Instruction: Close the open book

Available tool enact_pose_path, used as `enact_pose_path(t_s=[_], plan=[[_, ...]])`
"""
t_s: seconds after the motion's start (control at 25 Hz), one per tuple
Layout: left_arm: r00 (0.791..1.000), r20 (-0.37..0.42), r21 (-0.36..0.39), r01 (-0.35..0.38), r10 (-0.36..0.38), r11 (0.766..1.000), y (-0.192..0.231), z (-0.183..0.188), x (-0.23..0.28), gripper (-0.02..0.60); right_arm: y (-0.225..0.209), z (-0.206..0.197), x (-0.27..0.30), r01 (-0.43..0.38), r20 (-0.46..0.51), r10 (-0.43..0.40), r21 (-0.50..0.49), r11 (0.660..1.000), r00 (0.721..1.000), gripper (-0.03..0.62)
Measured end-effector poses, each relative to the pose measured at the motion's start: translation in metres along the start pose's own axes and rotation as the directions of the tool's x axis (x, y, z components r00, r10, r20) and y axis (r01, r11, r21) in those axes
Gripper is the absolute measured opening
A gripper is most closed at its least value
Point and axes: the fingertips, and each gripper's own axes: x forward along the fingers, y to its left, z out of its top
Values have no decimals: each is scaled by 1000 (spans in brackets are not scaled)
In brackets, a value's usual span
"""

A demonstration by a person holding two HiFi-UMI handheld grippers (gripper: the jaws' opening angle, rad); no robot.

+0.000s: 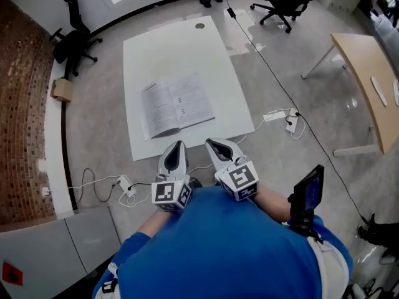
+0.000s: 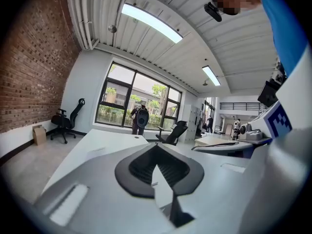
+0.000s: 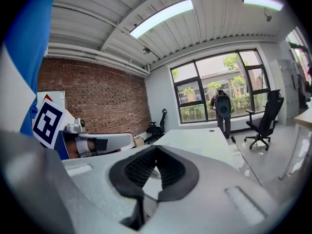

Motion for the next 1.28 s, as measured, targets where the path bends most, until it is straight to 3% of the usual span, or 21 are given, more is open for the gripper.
enact_pose_path(t_s=[0.36,0.8,1.28], plan=[[996,-54,-14,-77,76,997,47,-16,17,6,-15,-15,47,-26,-45,25,-22,999,999,2],[993,-93,-32,-75,72,997,119,-33,30,6,6,-26,125,-35,-117,24,-91,995,993,3],[980,-193,-20,-44,40,999,178,-78,39,6,35,-77,190,-88,-263,28,-217,972,964,3]])
